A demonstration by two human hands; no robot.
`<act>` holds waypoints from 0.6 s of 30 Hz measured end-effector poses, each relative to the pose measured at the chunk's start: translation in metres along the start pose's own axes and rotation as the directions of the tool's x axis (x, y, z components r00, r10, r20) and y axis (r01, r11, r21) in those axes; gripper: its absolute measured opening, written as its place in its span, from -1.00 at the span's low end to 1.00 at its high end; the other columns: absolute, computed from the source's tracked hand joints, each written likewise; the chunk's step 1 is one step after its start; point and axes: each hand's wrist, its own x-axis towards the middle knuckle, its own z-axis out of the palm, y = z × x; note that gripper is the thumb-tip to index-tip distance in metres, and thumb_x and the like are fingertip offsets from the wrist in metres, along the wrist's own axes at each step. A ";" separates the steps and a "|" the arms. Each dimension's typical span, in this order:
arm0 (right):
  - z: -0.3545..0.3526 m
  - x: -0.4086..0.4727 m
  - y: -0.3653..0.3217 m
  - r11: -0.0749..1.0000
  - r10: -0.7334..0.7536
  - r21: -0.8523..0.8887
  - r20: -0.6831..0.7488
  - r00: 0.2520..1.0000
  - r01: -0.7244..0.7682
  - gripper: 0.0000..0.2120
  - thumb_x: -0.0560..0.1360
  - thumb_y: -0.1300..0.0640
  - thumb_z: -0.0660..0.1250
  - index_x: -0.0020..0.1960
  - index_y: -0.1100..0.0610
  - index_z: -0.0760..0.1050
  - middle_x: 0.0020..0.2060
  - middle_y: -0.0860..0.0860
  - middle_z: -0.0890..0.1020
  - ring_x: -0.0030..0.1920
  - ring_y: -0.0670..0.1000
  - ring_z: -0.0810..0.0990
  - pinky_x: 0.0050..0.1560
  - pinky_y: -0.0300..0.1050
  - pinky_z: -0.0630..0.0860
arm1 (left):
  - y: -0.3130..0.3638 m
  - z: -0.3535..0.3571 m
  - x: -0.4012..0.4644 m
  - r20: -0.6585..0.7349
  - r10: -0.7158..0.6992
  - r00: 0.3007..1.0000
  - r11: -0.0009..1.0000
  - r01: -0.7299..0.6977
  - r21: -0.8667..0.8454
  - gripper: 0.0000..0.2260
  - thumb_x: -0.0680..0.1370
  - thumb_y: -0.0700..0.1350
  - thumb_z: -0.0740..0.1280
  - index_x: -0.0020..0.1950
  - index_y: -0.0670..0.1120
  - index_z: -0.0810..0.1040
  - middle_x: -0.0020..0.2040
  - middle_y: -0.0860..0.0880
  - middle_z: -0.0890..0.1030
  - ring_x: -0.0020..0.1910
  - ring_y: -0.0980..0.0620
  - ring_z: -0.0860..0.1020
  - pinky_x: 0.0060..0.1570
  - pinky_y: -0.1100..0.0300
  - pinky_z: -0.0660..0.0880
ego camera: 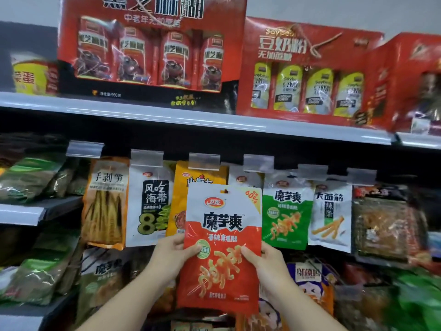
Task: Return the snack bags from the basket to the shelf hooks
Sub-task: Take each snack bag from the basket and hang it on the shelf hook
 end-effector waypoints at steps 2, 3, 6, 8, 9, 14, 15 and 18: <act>-0.023 0.019 0.000 1.000 -0.018 -0.007 -0.027 0.999 0.018 -0.91 0.51 0.17 0.40 -0.12 0.04 0.67 -0.16 0.05 0.74 -0.09 0.14 0.71 0.03 0.21 0.61 | 0.001 0.027 0.016 0.015 0.010 1.000 1.000 -0.010 0.000 -0.91 0.49 -0.32 0.41 -0.03 -0.19 0.66 -0.12 -0.19 0.72 -0.21 -0.11 0.71 -0.22 0.05 0.65; -0.034 0.029 -0.001 0.999 -0.040 -0.019 -0.040 0.998 0.039 -0.91 0.50 0.19 0.41 -0.13 0.04 0.67 -0.17 0.06 0.74 -0.10 0.15 0.71 0.04 0.21 0.61 | 0.000 0.040 0.025 0.016 0.014 1.000 1.000 -0.014 0.000 -0.90 0.49 -0.32 0.41 -0.03 -0.20 0.66 -0.13 -0.19 0.72 -0.23 -0.10 0.71 -0.24 0.07 0.65; -0.062 0.055 -0.004 0.998 -0.070 -0.008 -0.051 0.996 0.070 -0.87 0.49 0.24 0.40 -0.13 0.04 0.67 -0.20 0.05 0.74 -0.11 0.15 0.71 0.04 0.21 0.61 | 0.004 0.072 0.044 0.004 0.012 1.000 1.000 -0.012 -0.013 -0.90 0.48 -0.33 0.42 -0.02 -0.24 0.65 -0.15 -0.17 0.73 -0.27 -0.08 0.71 -0.33 0.14 0.63; -0.075 0.069 -0.006 0.997 -0.078 -0.004 -0.033 0.996 0.078 -0.87 0.51 0.21 0.39 -0.12 0.02 0.67 -0.20 0.02 0.74 -0.12 0.12 0.72 0.02 0.18 0.62 | 0.008 0.088 0.053 -0.005 0.016 1.000 1.000 -0.016 -0.008 -0.91 0.49 -0.30 0.42 -0.02 -0.22 0.65 -0.16 -0.14 0.73 -0.26 -0.06 0.71 -0.36 0.17 0.61; -0.080 0.075 -0.008 0.996 -0.084 0.006 -0.021 0.996 0.084 -0.88 0.51 0.21 0.38 -0.11 0.02 0.66 -0.20 0.01 0.74 -0.14 0.11 0.72 0.00 0.16 0.63 | 0.010 0.093 0.057 -0.013 0.028 1.000 1.000 -0.028 -0.009 -0.92 0.49 -0.29 0.42 -0.03 -0.21 0.65 -0.16 -0.13 0.73 -0.27 -0.04 0.71 -0.38 0.20 0.60; -0.090 0.102 -0.018 0.990 -0.125 0.063 -0.002 0.992 0.125 -0.92 0.51 0.22 0.39 -0.03 0.09 0.63 -0.20 0.03 0.74 -0.20 0.08 0.73 -0.20 0.01 0.66 | 0.020 0.108 0.071 -0.057 0.069 0.996 0.997 -0.071 -0.032 -0.89 0.50 -0.25 0.41 0.01 -0.16 0.64 -0.16 -0.06 0.74 -0.23 -0.01 0.71 -0.38 0.23 0.59; -0.090 0.106 -0.021 0.989 -0.129 0.070 0.008 0.992 0.128 -0.91 0.51 0.21 0.38 -0.02 0.09 0.63 -0.19 0.03 0.74 -0.20 0.08 0.73 -0.22 -0.01 0.66 | 0.021 0.109 0.074 -0.060 0.070 0.996 0.997 -0.072 -0.032 -0.88 0.50 -0.24 0.42 0.03 -0.16 0.64 -0.15 -0.07 0.74 -0.21 -0.01 0.72 -0.37 0.23 0.60; -0.087 0.116 -0.025 0.989 -0.125 0.081 0.030 0.992 0.122 -0.90 0.53 0.20 0.37 0.00 0.08 0.63 -0.17 0.04 0.74 -0.18 0.10 0.73 -0.17 0.04 0.66 | 0.024 0.108 0.081 -0.067 0.071 0.995 0.997 -0.073 -0.030 -0.89 0.51 -0.24 0.41 0.02 -0.16 0.64 -0.16 -0.07 0.74 -0.25 0.02 0.71 -0.41 0.27 0.57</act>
